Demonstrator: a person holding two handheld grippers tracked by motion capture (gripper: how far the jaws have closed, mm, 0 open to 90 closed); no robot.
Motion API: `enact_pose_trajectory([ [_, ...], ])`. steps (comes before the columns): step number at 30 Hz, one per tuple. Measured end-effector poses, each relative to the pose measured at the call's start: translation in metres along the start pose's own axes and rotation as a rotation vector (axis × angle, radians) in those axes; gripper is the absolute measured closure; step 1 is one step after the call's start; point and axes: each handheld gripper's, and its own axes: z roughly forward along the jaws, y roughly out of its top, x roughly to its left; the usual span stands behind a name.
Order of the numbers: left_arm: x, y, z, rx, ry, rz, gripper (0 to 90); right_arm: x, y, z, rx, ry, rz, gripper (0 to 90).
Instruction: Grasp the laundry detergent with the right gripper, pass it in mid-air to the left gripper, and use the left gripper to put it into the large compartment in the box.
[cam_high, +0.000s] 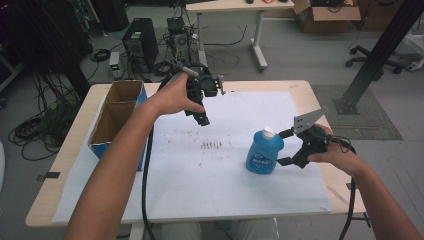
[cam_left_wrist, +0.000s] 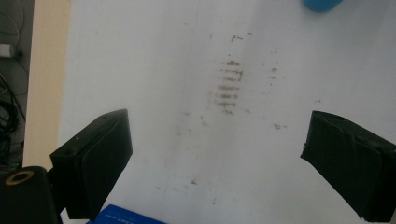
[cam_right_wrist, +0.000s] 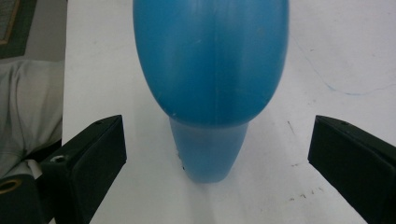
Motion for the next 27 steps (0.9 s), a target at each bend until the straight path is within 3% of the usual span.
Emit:
enact_pose_trajectory([
  [13, 0.001, 0.000, 0.002, -0.001, -0.008, -0.001, 8.2, 0.000, -0.015, 0.010, -0.057, 0.010, -0.003, 3.3],
  [20, 0.001, 0.002, 0.004, 0.003, -0.012, 0.001, 8.1, -0.002, -0.023, 0.013, -0.104, 0.017, 0.039, 2.8],
  [27, 0.001, 0.001, 0.005, 0.005, -0.014, -0.003, 8.2, -0.002, -0.028, 0.016, -0.151, 0.016, 0.042, 2.7],
])
